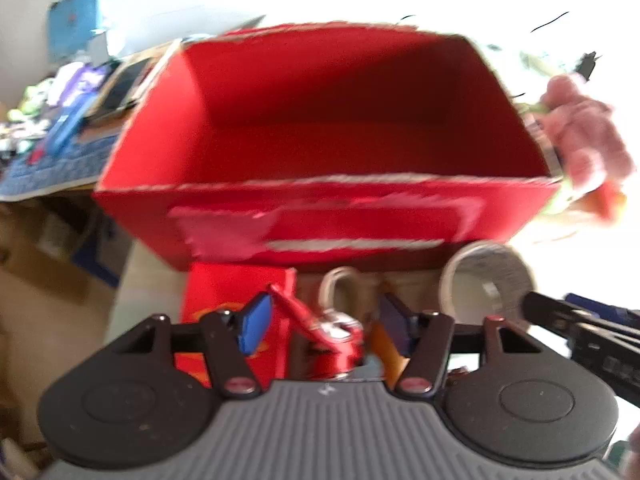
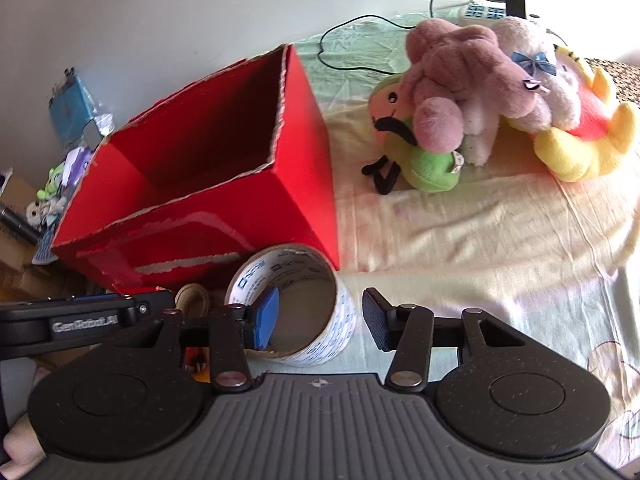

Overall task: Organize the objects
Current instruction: 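Close the right gripper on the white printed tape roll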

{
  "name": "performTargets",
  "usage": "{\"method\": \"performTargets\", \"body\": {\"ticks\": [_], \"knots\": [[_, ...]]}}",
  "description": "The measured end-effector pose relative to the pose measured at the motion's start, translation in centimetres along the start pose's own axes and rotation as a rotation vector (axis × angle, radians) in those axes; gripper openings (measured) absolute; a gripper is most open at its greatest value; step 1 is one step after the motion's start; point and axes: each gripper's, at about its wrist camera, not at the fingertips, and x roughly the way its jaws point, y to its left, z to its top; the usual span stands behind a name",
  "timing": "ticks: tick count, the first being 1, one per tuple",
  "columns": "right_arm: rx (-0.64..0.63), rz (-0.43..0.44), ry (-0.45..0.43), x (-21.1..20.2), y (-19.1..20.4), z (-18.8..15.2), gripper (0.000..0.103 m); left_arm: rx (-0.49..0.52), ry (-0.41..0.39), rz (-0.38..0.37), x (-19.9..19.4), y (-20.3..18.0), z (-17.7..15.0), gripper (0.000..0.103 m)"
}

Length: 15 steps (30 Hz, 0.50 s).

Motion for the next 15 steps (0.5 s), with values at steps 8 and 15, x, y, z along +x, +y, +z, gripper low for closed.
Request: {"method": "performTargets", "body": {"ticks": [8, 15], "knots": [[0.01, 0.035, -0.003, 1.0, -0.2, 0.4, 0.039, 0.073, -0.049, -0.199, -0.2, -1.9, 0.8, 0.047], [0.013, 0.039, 0.015, 2.0, -0.7, 0.8, 0.034, 0.084, 0.012, -0.317, 2.1, -2.6, 1.1, 0.033]]}}
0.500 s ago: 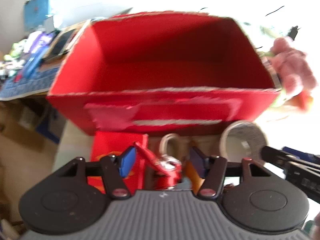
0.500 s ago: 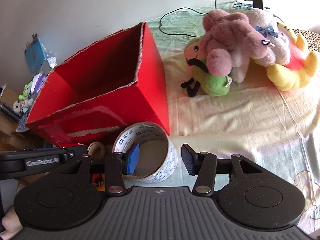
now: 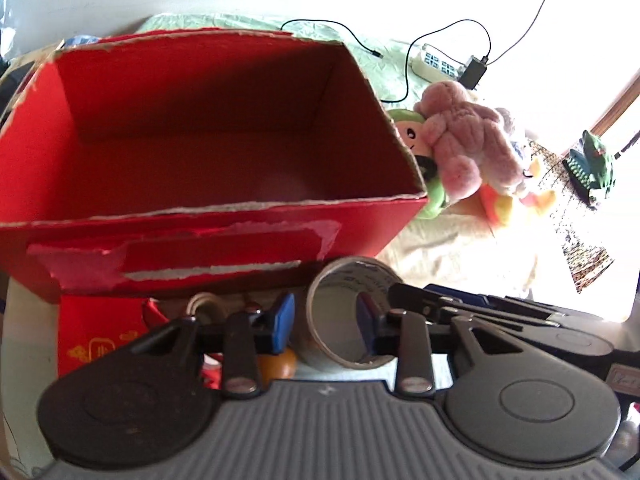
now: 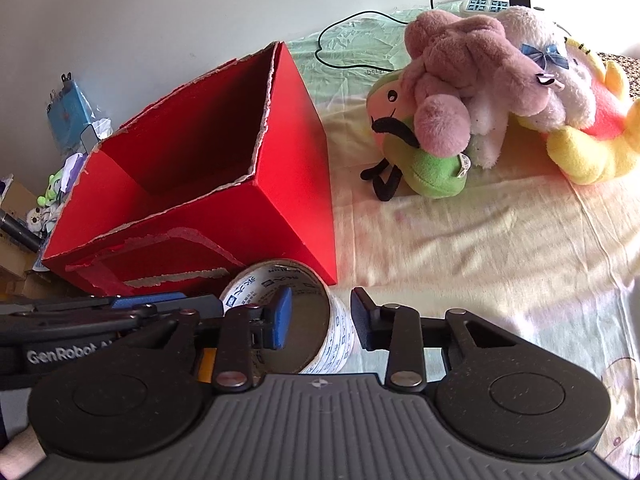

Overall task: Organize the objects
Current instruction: 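Close the right gripper on the white printed tape roll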

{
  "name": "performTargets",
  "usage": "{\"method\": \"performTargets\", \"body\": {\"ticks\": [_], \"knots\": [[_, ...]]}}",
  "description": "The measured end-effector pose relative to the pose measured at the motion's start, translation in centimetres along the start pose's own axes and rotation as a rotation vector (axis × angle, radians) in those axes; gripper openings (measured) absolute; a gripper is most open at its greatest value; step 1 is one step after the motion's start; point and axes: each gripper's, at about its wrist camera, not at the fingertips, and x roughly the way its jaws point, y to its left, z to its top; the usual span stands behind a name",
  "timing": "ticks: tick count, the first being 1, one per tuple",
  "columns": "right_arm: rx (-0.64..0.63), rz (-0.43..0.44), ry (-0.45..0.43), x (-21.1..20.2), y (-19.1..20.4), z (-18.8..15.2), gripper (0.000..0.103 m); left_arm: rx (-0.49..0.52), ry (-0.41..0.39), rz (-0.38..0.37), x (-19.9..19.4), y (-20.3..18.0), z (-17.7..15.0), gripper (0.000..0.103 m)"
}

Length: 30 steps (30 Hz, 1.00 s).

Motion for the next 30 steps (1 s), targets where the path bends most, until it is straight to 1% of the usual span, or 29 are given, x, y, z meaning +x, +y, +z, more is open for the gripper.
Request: {"method": "performTargets", "body": {"ticks": [1, 3, 4, 5, 6, 9, 13, 18, 24, 30], "knots": [[0.002, 0.005, 0.007, 0.2, -0.1, 0.0, 0.032, 0.003, 0.009, -0.005, 0.1, 0.0, 0.1, 0.03], [0.013, 0.019, 0.025, 0.7, -0.3, 0.1, 0.029, 0.013, 0.034, -0.022, 0.9, -0.1, 0.1, 0.022], [0.019, 0.023, 0.033, 0.9, -0.5, 0.1, 0.028, 0.015, 0.044, -0.036, 1.2, -0.1, 0.1, 0.02], [0.026, 0.026, 0.041, 1.1, -0.7, 0.1, 0.024, 0.017, 0.055, -0.05, 1.5, -0.2, 0.2, 0.017], [0.033, 0.03, 0.05, 1.3, -0.9, 0.2, 0.021, 0.019, 0.066, -0.055, 1.8, -0.2, 0.2, 0.013], [0.054, 0.033, 0.059, 1.6, -1.2, 0.2, 0.016, 0.023, 0.087, -0.049, 2.6, 0.0, 0.1, 0.007], [0.072, 0.046, 0.058, 1.6, -1.5, 0.1, 0.014, 0.02, 0.107, -0.048, 3.3, 0.2, 0.0, 0.004], [0.068, 0.03, 0.043, 1.5, -1.7, 0.0, 0.013, 0.041, 0.091, -0.056, 3.3, 0.0, -0.1, 0.001], [0.068, 0.016, 0.021, 0.4, -1.8, -0.4, 0.013, 0.061, 0.085, -0.107, 3.0, -0.2, -0.5, 0.0], [0.083, 0.014, -0.048, -1.6, -2.2, -0.9, 0.013, 0.105, 0.07, -0.185, 2.3, -1.1, -0.9, 0.0]]}}
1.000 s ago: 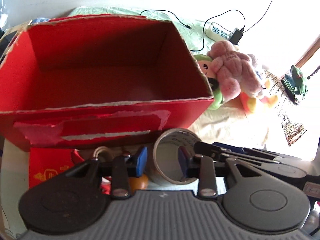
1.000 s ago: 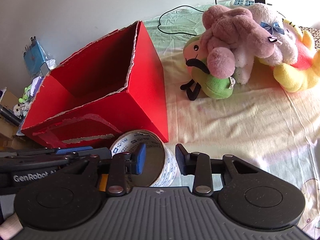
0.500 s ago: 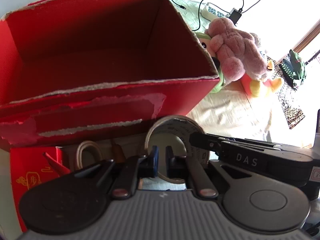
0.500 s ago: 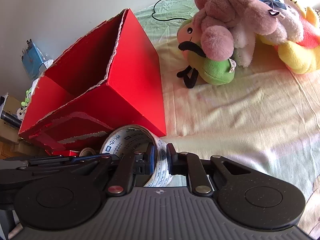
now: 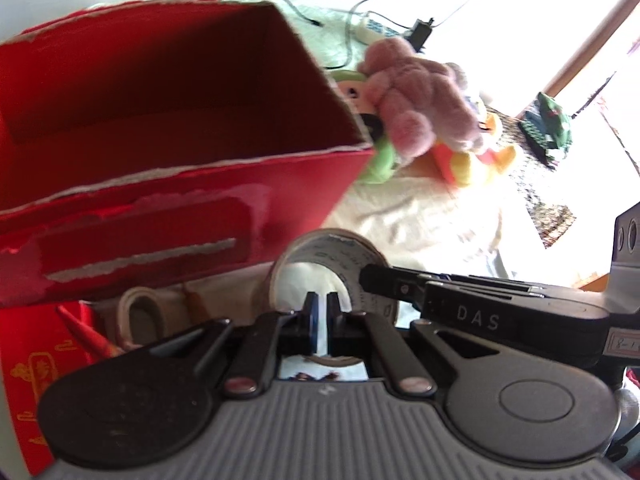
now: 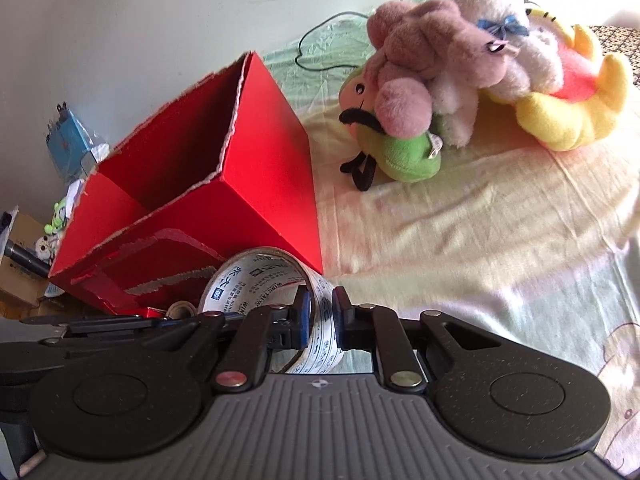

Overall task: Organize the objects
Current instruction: 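Close the right gripper on the white printed tape roll, then lift the tape roll with the right gripper and lower it into the red box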

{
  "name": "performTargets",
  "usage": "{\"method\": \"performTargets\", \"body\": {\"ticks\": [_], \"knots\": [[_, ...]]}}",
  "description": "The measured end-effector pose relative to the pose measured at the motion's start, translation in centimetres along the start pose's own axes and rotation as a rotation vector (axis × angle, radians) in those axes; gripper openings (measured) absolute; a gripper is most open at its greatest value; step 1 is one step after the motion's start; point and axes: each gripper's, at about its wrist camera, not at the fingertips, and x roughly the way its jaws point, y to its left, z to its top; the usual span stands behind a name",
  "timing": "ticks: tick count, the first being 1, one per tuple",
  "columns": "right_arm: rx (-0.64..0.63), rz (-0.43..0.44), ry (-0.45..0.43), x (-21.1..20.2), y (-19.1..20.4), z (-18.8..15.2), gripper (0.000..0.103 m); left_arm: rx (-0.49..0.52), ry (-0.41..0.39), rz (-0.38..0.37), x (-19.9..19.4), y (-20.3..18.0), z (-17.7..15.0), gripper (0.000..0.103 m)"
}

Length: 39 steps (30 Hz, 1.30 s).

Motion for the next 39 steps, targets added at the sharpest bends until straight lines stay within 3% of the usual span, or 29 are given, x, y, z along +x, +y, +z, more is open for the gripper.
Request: {"method": "performTargets", "body": {"ticks": [4, 8, 10, 12, 14, 15, 17, 20, 23, 27, 33, 39], "knots": [[-0.01, -0.018, -0.045, -1.2, -0.2, -0.4, 0.013, 0.044, -0.022, -0.038, -0.4, -1.3, -0.2, 0.0], [0.019, -0.038, -0.035, -1.1, -1.1, -0.7, 0.013, 0.077, -0.072, -0.056, -1.5, -2.0, -0.4, 0.002], [0.032, -0.037, -0.038, -1.3, -1.4, -0.8, 0.013, 0.083, -0.113, -0.056, -2.5, -2.0, -0.6, 0.017], [0.029, -0.031, -0.052, -1.5, -1.3, -0.8, 0.013, 0.091, -0.152, -0.026, -3.5, -1.8, -0.8, 0.062], [0.013, -0.01, -0.072, -1.9, -0.9, -0.8, 0.013, 0.089, -0.178, 0.003, -3.6, -1.6, -1.0, 0.078], [0.001, 0.002, -0.085, -2.2, -0.7, -0.8, 0.013, 0.081, -0.176, 0.005, -3.8, -1.2, -1.0, 0.079], [-0.028, 0.028, -0.12, -2.8, -0.1, -0.8, 0.013, 0.065, -0.141, -0.01, -3.2, -0.7, -1.0, 0.075], [-0.083, 0.022, -0.176, -3.8, 0.7, -0.7, 0.014, 0.061, -0.1, -0.033, -2.4, -0.8, -0.9, 0.051], [-0.089, 0.027, -0.197, -4.5, 0.6, -0.5, 0.014, 0.063, -0.131, -0.022, -3.3, -1.0, -0.8, 0.039], [-0.076, 0.044, -0.222, -5.9, 0.7, 0.2, 0.014, 0.061, -0.159, 0.005, -4.6, -1.3, 0.2, 0.012], [-0.105, 0.077, -0.304, -8.4, 2.4, 2.1, 0.015, 0.099, -0.238, 0.0, -7.8, -2.6, 1.2, 0.011], [-0.188, 0.134, -0.41, -9.7, 5.1, 5.0, 0.014, 0.164, -0.394, 0.038, -12.1, -3.5, 3.0, 0.012]]}}
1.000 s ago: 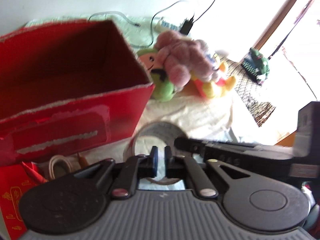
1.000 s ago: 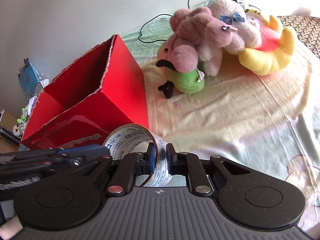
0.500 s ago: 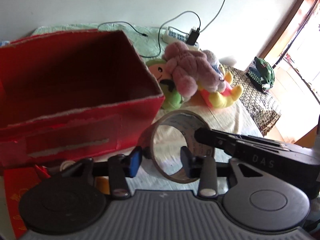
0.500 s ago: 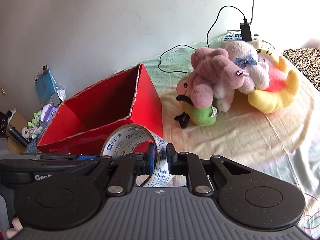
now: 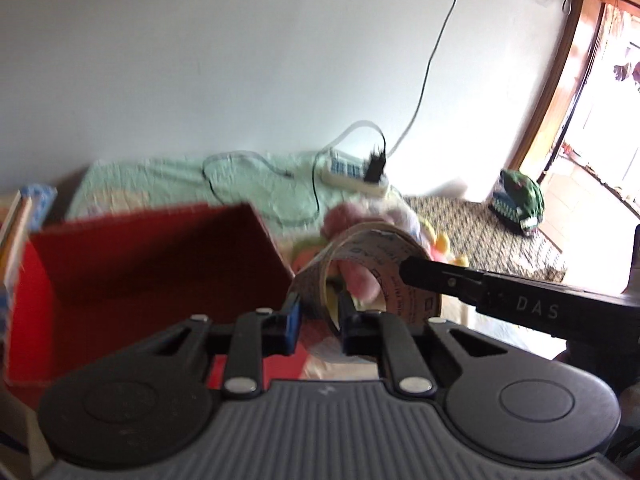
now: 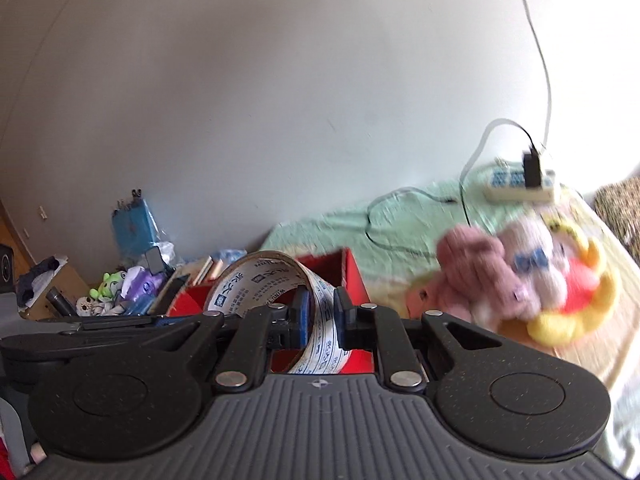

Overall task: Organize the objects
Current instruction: 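Lift the tape roll with the right gripper and lower it into the red box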

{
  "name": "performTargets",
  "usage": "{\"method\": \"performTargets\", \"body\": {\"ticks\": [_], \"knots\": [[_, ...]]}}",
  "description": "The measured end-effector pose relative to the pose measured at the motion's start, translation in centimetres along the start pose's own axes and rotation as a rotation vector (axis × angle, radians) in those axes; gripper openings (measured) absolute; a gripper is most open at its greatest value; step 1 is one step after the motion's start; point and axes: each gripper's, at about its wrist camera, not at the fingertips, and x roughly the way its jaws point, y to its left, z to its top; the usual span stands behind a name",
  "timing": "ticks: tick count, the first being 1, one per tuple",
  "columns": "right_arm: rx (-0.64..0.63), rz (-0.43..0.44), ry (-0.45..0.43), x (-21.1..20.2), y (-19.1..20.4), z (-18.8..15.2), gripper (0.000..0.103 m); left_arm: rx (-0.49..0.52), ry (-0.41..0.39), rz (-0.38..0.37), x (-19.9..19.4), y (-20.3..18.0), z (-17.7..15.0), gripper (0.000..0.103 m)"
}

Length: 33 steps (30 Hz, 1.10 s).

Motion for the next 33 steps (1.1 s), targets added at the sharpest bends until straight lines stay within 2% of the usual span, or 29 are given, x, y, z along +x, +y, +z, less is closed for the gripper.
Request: {"method": "performTargets", "body": {"ticks": [3, 8, 13, 19, 26, 33], "knots": [[-0.043, 0.026, -0.008, 2.0, 1.0, 1.5, 0.014, 0.001, -0.041, 0.026, -0.6, 1.1, 1.6, 0.011], [-0.082, 0.033, 0.071, 7.3, 2.1, 2.6, 0.014, -0.025, -0.047, 0.097, 0.5, 4.1, 3.0, 0.011], [-0.108, 0.001, 0.189, 12.9, 2.3, 2.3, 0.013, -0.061, 0.027, 0.154, 4.1, 7.5, 2.7, 0.011], [-0.177, -0.073, 0.3, 17.7, 2.6, 1.2, 0.014, -0.165, 0.157, 0.14, 9.7, 11.0, 1.3, 0.011], [-0.29, -0.139, 0.324, 20.4, 3.5, 0.1, 0.014, -0.256, 0.254, 0.135, 13.7, 13.5, 0.5, 0.011], [-0.274, -0.155, 0.346, 21.6, 2.8, 0.1, 0.015, -0.293, 0.303, 0.121, 14.9, 14.2, 0.7, 0.01]]}}
